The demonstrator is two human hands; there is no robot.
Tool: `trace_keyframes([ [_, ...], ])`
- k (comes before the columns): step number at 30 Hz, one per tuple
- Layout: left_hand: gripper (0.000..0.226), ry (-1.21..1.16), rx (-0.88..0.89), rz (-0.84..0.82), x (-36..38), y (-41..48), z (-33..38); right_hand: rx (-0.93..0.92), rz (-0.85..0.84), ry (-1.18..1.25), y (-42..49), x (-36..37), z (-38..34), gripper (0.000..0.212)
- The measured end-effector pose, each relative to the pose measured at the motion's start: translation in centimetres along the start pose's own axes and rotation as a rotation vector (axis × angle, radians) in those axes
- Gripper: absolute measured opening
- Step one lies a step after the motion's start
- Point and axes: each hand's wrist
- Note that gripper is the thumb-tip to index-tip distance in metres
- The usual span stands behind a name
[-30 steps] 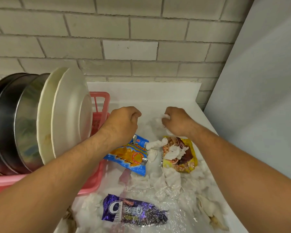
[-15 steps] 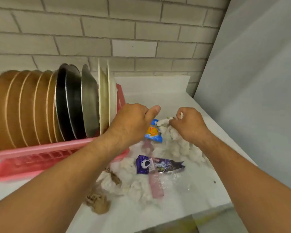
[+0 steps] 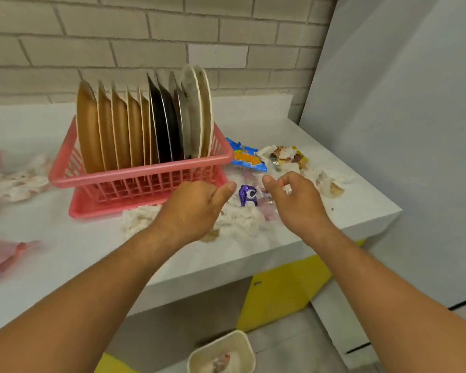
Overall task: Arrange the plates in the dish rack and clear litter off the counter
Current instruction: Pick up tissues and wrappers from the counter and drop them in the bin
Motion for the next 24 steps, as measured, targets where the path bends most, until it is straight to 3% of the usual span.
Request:
trace_keyframes([
  [6,0.055,-0.005,0.015,-0.086,3.0,-6.5,1.9,0.16,-0.395,-0.072,-5.2,-1.6,4.3,0.024],
  [10,0.037,-0.005,0.001,-0.096,5.7,-10.7,3.4,0.174,-0.389,-0.111,-7.6,-1.7,8.8,0.025],
  [14,0.02,-0.074,-0.11,-0.186,9.8,-15.5,3.7,0.344,-0.455,0.08,-9.9,-0.4,14.1,0.024],
  [18,0.018,-0.097,-0.24,-0.312,14.5,-20.1,1.8,0.363,-0.426,-0.035,-12.2,1.7,20.6,0.013],
  [21,0.017,-0.102,-0.302,-0.366,18.7,-23.8,-1.1,0.333,-0.334,-0.183,-13.4,3.7,25.7,0.033],
  [24,0.018,-0.085,-0.33,-0.417,23.7,-27.9,-5.1,0.475,-0.335,-0.126,-14.1,6.7,31.3,0.042],
])
Point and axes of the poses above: each hand's wrist, its own y-axis towards the middle knuckle, its own x-axis out of the palm, z = x × y, and after that the axes turned 15 degrees about x, right-handed
